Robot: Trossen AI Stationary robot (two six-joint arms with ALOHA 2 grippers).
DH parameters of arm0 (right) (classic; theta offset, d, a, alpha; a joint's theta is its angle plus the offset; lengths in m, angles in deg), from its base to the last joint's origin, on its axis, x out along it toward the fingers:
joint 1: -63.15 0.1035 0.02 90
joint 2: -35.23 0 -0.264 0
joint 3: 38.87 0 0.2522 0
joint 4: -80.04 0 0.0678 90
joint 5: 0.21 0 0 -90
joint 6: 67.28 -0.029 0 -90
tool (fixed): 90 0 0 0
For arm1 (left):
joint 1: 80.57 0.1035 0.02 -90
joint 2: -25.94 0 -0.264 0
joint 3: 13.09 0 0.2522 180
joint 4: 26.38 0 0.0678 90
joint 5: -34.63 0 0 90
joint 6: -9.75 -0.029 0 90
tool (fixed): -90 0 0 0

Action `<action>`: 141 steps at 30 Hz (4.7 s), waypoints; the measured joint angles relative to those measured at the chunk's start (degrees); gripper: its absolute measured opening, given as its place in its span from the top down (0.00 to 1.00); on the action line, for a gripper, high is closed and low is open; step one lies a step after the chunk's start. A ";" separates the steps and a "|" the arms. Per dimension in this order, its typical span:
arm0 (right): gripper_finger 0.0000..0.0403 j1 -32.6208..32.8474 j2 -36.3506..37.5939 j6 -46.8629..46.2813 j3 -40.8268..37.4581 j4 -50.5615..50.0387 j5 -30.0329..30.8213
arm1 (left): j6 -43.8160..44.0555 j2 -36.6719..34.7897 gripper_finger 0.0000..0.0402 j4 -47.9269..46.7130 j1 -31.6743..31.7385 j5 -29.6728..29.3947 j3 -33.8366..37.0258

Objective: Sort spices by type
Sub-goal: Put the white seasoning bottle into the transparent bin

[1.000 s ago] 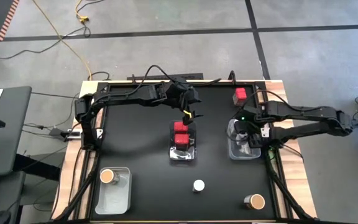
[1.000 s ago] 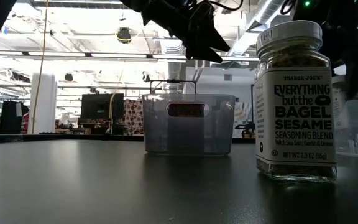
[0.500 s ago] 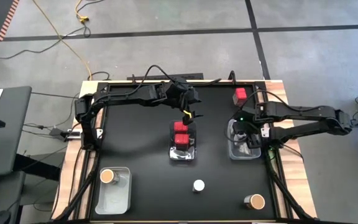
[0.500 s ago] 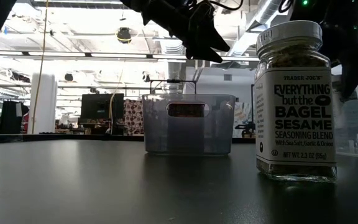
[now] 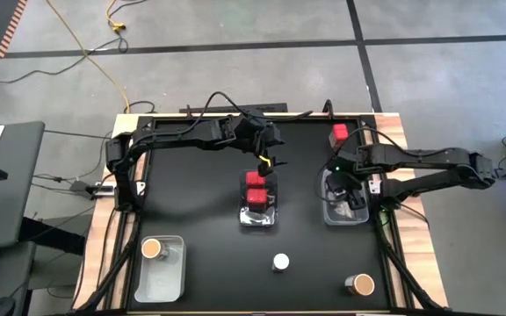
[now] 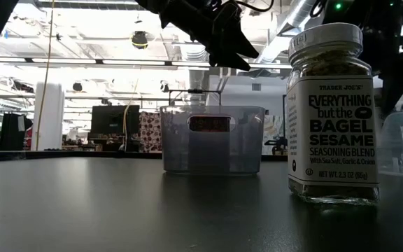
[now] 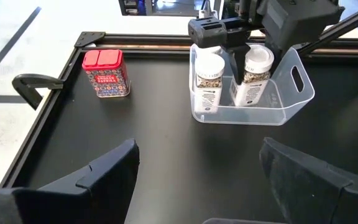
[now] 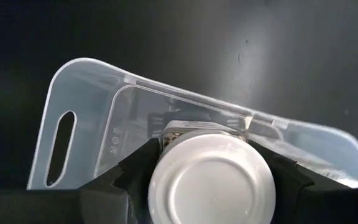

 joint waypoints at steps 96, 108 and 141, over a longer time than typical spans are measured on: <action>0.34 1.03 0.04 -53.61 17.49 -19.83 -0.78 | 0.09 0.00 0.20 -0.34 -0.33 0.00 0.00; 0.34 34.93 3.21 -112.91 17.46 -19.77 20.35 | -3.16 0.00 0.20 -5.62 -0.28 0.00 0.00; 0.38 63.64 -21.10 -151.08 7.86 -17.14 53.54 | -4.67 0.00 0.20 -7.30 -0.24 0.00 0.00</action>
